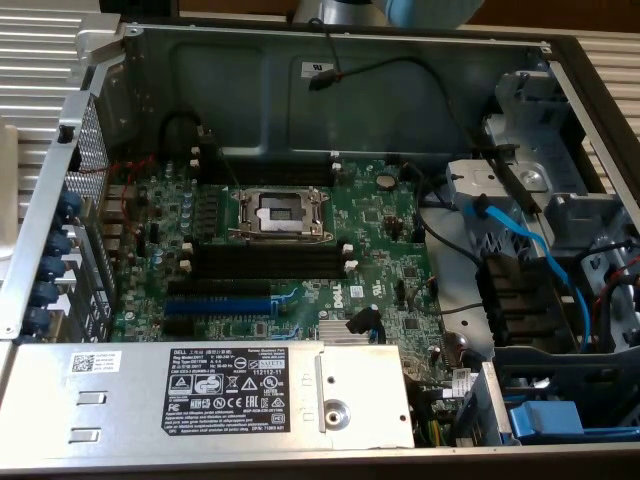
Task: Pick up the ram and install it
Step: 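Pick up the ram and move it above insertion slot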
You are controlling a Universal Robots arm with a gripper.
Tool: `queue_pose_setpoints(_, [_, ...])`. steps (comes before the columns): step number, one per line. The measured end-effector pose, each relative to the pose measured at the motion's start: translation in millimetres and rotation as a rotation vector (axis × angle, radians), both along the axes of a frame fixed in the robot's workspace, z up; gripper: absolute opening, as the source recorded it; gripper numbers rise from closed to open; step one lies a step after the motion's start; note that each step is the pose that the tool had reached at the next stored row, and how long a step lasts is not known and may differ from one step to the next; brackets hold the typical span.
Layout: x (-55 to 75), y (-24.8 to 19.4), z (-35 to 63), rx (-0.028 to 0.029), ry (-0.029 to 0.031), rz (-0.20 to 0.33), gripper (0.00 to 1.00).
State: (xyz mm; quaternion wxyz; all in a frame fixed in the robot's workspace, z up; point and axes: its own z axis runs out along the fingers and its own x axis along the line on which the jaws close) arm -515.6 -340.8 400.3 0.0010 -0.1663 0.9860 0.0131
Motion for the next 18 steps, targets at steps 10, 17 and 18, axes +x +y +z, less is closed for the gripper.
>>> queue_pose_setpoints(10, [0.1,0.0,-0.3,0.0095,-0.0003,0.183,0.1])
queue_pose_setpoints(17, [0.1,0.0,-0.4,0.0316,-0.0014,0.31,0.1])
queue_pose_setpoints(18, [0.0,0.0,-0.4,0.0349,-0.0016,0.328,0.1])
